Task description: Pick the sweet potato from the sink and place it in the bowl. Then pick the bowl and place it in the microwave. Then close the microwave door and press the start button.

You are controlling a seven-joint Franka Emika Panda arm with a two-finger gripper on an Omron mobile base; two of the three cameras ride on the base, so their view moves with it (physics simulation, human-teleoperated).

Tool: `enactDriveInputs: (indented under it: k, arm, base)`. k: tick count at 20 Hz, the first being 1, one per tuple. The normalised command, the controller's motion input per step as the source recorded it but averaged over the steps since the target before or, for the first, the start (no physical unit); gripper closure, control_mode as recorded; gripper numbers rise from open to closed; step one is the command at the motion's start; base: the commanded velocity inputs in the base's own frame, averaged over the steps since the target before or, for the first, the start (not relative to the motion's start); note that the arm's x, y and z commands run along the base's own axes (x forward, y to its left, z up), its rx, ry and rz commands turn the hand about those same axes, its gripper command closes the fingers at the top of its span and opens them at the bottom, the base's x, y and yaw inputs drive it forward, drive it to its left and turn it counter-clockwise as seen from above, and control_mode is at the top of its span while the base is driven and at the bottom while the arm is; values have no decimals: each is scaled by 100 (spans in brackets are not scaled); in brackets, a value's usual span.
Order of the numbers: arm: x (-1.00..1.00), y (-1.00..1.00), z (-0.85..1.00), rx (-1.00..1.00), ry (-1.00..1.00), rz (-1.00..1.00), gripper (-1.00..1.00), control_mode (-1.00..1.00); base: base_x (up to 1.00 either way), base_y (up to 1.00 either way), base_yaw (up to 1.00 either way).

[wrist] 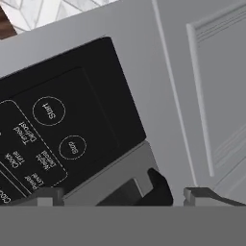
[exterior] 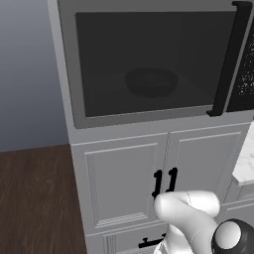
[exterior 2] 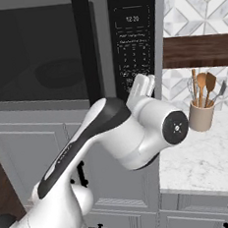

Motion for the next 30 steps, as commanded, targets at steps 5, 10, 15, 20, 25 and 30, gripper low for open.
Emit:
enactDriveInputs:
  k: [5,10,15,20,25,30]
  arm:
    - [20,-12,-12,2,0,0,-100,-100]
    - [31,-9,-6,2,0,0,-100,-100]
    - [34,-9,-10,2,0,0,-100,-100]
    - [31,-8,-13,3,0,0,-100,-100]
    - [32,-11,-8,3,0,0,-100,-100]
    - [15,-3,-19,1,0,0,-100,-100]
  base:
    - [0,0,0]
    - [0,0,0]
    - [0,0,0]
    - [0,0,0]
    - [0,0,0]
    - [0,0,0]
